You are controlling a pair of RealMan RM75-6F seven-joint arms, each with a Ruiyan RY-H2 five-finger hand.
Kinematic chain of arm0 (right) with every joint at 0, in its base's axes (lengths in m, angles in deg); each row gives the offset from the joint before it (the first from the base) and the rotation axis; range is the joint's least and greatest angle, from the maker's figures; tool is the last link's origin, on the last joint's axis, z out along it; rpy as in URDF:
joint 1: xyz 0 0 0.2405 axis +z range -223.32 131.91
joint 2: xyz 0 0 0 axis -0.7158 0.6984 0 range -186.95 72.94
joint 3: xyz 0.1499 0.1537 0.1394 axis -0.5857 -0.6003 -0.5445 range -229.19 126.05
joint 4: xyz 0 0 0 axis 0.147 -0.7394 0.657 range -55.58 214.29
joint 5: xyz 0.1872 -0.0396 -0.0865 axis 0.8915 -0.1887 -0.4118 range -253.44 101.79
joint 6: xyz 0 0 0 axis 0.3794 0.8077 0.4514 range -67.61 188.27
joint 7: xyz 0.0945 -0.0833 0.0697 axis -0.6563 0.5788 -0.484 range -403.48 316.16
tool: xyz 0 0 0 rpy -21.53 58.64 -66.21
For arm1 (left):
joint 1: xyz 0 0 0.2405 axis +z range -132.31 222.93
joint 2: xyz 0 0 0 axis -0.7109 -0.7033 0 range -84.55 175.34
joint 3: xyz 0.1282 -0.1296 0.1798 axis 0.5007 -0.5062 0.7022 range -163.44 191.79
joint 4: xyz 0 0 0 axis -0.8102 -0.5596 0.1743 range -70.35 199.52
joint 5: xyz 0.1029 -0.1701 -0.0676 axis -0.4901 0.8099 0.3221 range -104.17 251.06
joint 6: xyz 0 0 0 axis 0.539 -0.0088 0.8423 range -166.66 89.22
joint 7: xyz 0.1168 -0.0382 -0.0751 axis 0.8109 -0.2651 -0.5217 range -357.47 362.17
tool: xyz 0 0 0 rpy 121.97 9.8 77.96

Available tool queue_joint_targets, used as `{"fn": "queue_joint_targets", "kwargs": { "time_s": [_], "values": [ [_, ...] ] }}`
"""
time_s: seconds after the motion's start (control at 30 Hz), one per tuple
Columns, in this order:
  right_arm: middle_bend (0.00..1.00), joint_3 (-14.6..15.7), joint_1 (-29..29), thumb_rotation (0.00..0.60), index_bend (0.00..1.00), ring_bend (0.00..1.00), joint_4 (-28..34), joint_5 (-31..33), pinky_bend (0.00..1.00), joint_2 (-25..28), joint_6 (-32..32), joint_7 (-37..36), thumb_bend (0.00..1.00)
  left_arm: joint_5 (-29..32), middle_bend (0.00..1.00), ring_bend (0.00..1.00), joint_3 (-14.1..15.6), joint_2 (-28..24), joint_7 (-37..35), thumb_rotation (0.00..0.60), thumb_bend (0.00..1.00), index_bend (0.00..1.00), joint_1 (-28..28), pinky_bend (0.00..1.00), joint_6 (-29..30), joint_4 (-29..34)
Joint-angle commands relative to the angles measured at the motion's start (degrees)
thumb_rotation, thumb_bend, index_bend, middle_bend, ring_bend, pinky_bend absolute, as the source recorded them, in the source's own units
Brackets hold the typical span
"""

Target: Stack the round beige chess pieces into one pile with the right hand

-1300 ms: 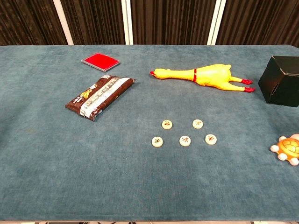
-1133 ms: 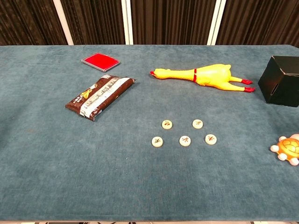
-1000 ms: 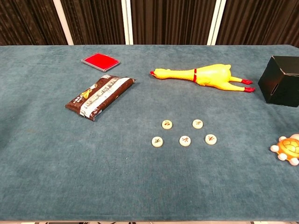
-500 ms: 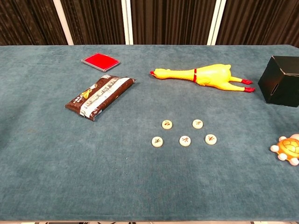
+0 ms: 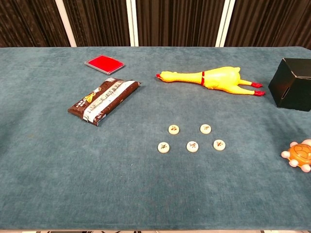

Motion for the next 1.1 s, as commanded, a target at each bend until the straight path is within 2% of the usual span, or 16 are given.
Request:
{"fn": "queue_joint_targets", "kwargs": {
  "time_s": [0.03,0.2,0.57,0.8,1.1],
  "values": [
    [0.00,-1.4,3.2,0.600,0.26,0.00,0.7,4.3,0.00,-1.6,-3.1,3.5,0.43,0.0,0.00,0.00,0.0,0.0,0.1,0.600,0.19,0.10,0.0,0.09,-0.1,0.0],
    [0.00,-2.3,6.2,0.600,0.34,0.00,-0.2,9.0,0.00,-5.5,-4.1,7.5,0.43,0.0,0.00,0.00,0.0,0.1,0.1,0.600,0.19,0.10,0.0,0.09,0.0,0.0],
    [0.00,-2.5,11.5,0.600,0.37,0.00,-5.9,14.1,0.00,-18.6,-1.8,16.5,0.43,0.7,0.00,0.00,0.0,-0.1,-0.3,0.600,0.19,0.10,-0.1,0.09,-0.7,0.0],
    [0.00,-2.1,14.1,0.600,0.38,0.00,-10.7,17.5,0.00,-24.9,-1.3,21.3,0.43,1.2,0.00,0.00,-0.2,-0.3,-0.6,0.600,0.19,0.10,-0.1,0.09,-1.1,0.1],
    [0.00,-1.7,14.9,0.600,0.39,0.00,-11.7,17.3,0.00,-27.3,0.0,21.8,0.43,1.4,0.00,0.00,-0.2,-0.3,-0.5,0.600,0.19,0.10,-0.2,0.09,-1.2,0.0]
  ]
}}
